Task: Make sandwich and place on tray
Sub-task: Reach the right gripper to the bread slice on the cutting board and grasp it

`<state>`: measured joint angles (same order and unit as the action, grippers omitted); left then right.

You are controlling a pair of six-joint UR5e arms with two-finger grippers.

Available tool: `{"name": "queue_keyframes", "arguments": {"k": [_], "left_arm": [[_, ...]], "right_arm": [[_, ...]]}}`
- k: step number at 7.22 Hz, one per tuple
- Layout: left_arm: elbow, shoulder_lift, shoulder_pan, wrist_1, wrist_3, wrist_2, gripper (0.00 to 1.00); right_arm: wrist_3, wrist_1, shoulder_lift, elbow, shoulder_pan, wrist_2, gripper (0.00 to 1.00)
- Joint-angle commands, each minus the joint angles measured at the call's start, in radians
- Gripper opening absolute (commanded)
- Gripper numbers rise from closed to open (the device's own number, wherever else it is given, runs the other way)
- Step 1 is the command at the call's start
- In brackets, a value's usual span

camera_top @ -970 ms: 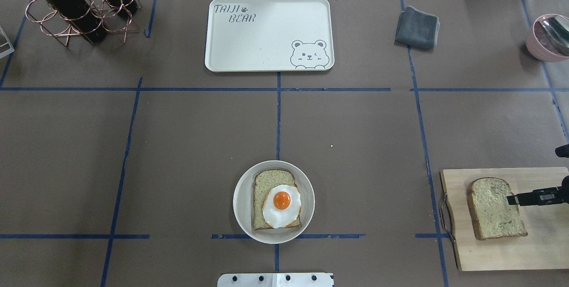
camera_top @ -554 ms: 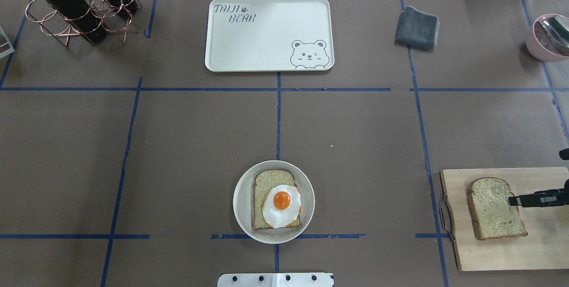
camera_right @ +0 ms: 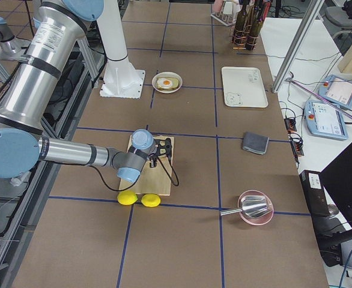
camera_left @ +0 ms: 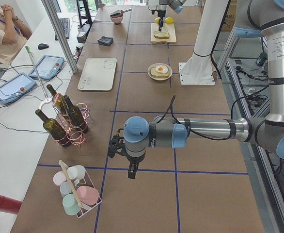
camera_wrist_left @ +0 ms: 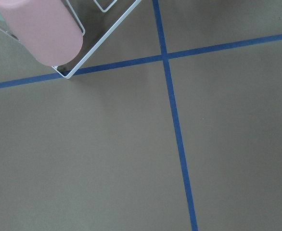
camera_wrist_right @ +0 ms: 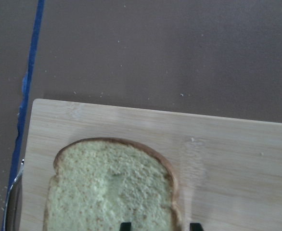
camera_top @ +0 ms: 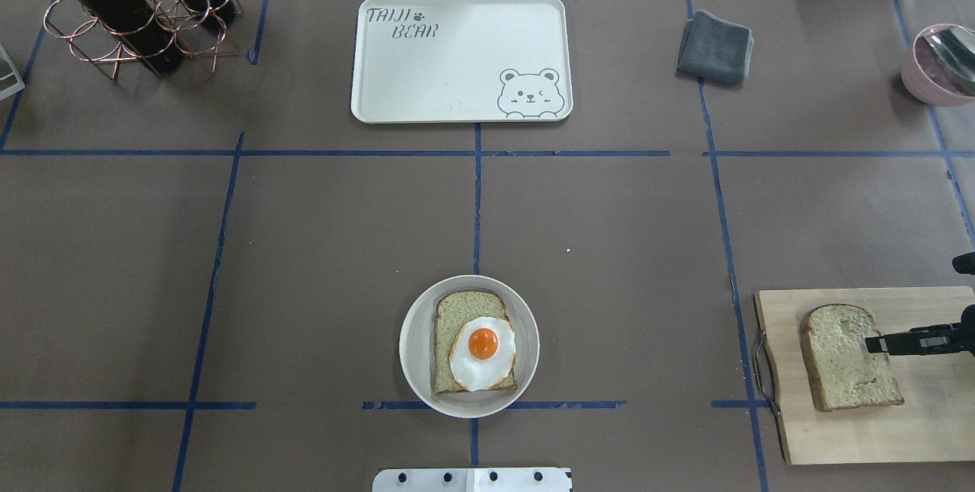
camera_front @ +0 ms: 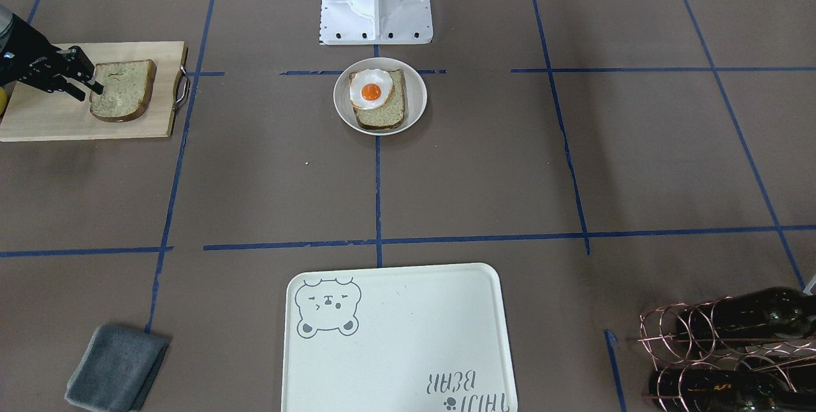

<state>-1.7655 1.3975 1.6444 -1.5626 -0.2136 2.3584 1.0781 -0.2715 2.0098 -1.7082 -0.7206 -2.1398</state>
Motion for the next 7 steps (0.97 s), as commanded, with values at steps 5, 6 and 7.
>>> {"name": "queue_keyframes", "arguments": {"k": [5,6,7], "left_arm": [[0.0,0.0,0.0,-0.001,0.0,0.001,1.0],[0.0,0.0,0.0,-0.001,-0.001,-0.001,1.0],[0.0,0.002,0.0,-0.001,0.0,-0.001,1.0]], "right_arm": [[-0.003,0.0,0.0,-0.002,0.018,0.003,0.0],[-0.003,0.0,0.0,-0.008,0.018,0.003,0.0],[-0.003,0.0,-0.002,-0.008,0.018,0.003,0.0]]}}
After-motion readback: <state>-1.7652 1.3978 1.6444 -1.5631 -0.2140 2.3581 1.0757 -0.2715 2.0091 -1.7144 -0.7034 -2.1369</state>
